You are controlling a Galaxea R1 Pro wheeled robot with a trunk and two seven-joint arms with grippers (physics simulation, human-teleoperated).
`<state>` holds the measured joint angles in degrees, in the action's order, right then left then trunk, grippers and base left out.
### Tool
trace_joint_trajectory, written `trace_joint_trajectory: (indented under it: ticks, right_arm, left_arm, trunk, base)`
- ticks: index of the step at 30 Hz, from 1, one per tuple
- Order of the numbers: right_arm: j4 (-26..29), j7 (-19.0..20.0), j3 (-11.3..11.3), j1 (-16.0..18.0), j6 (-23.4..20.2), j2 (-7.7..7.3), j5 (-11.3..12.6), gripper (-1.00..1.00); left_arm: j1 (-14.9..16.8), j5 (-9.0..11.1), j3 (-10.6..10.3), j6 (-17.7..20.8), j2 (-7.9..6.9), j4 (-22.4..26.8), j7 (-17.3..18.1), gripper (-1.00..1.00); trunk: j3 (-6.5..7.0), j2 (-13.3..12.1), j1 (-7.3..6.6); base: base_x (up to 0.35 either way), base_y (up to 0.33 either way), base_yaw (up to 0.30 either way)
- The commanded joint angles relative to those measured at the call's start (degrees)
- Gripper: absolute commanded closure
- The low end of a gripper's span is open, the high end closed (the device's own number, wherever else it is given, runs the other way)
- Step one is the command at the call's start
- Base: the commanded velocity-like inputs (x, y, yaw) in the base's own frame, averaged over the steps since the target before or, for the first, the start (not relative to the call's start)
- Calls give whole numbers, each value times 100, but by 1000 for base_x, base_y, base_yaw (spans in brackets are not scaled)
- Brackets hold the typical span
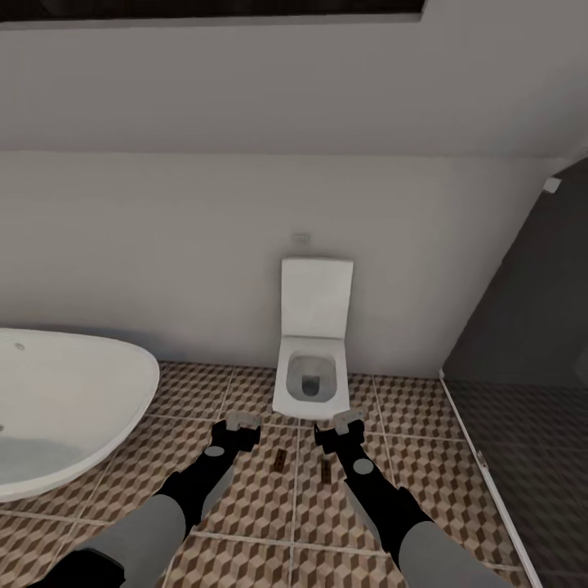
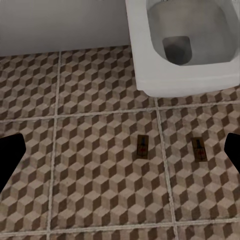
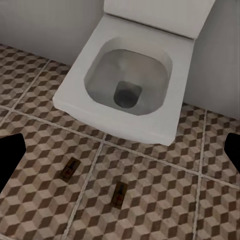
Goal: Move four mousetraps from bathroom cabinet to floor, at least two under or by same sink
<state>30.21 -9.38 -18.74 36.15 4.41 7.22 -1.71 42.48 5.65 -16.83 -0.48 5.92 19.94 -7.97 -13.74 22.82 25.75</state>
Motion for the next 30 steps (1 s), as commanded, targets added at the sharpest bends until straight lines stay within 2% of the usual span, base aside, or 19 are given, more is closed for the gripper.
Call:
trace_joint_trajectory:
  ticks: [1,30]
  right_arm:
    - [-6,-47,-28,6,7,-2,-18,-100]
    - [-6,-47,-25,6,8,-10,-18,-100]
  left_arm:
    - [5,59,-49,-5,-3,-4,-38,-100]
    - [5,59,-49,-5,19,-36,-38,-100]
  trunk:
    - [-1,10,3]
    - [267,10,3]
  base:
    - [0,0,0]
    - [0,0,0]
